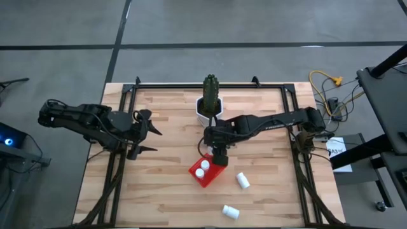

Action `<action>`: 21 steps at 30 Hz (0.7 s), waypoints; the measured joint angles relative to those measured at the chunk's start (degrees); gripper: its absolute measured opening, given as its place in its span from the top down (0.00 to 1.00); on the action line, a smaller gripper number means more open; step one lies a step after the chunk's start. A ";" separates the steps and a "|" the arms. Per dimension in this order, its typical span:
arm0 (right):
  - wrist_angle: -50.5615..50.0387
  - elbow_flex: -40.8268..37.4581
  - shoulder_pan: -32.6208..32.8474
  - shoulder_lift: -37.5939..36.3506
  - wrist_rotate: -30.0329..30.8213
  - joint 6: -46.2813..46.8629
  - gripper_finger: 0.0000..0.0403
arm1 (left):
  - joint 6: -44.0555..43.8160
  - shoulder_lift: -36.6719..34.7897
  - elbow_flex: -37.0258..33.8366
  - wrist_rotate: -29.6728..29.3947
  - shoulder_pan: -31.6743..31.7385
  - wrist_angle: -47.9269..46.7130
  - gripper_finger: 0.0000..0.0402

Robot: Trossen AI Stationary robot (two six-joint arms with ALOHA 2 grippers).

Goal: Pick and place pill bottles into a basket
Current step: Put the white pill bottle into the red bin

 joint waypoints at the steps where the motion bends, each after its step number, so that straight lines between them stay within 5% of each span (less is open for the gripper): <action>1: 0.36 -0.52 0.06 0.00 0.02 0.02 0.65 | 0.00 -0.10 0.00 0.00 0.00 0.06 0.31; 21: 9.01 -8.16 0.36 0.07 -4.61 1.08 0.65 | 0.09 0.20 0.00 0.00 0.00 0.13 0.31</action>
